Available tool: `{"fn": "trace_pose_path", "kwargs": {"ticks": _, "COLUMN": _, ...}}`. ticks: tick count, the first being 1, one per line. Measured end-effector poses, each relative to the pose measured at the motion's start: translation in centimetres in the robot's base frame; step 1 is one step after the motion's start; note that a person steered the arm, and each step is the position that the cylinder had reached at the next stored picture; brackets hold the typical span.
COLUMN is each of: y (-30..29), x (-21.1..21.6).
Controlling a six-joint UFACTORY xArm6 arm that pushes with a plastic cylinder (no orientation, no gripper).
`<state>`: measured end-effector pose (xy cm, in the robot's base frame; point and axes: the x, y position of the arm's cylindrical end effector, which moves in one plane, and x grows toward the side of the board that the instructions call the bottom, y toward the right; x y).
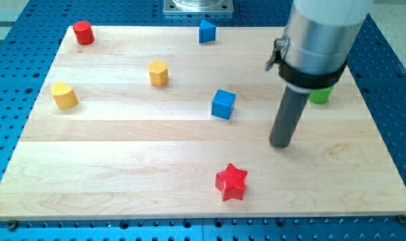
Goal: Move the red star bottom center of the board
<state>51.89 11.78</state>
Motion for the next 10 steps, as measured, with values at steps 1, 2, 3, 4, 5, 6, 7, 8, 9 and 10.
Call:
{"fn": "trace_pose_path", "kwargs": {"ticks": 1, "y": -7.1, "x": 0.5}}
{"fn": "trace_pose_path", "kwargs": {"ticks": 2, "y": -12.4, "x": 0.6}}
{"fn": "trace_pose_path", "kwargs": {"ticks": 3, "y": -8.7, "x": 0.6}}
{"fn": "trace_pose_path", "kwargs": {"ticks": 4, "y": -3.4, "x": 0.8}}
{"fn": "trace_pose_path", "kwargs": {"ticks": 5, "y": -3.0, "x": 3.8}}
{"fn": "trace_pose_path", "kwargs": {"ticks": 6, "y": -3.1, "x": 5.1}}
{"fn": "trace_pose_path", "kwargs": {"ticks": 7, "y": -3.7, "x": 5.3}}
{"fn": "trace_pose_path", "kwargs": {"ticks": 8, "y": -5.3, "x": 5.4}}
{"fn": "trace_pose_path", "kwargs": {"ticks": 9, "y": -5.3, "x": 5.4}}
{"fn": "trace_pose_path", "kwargs": {"ticks": 10, "y": -0.3, "x": 6.9}}
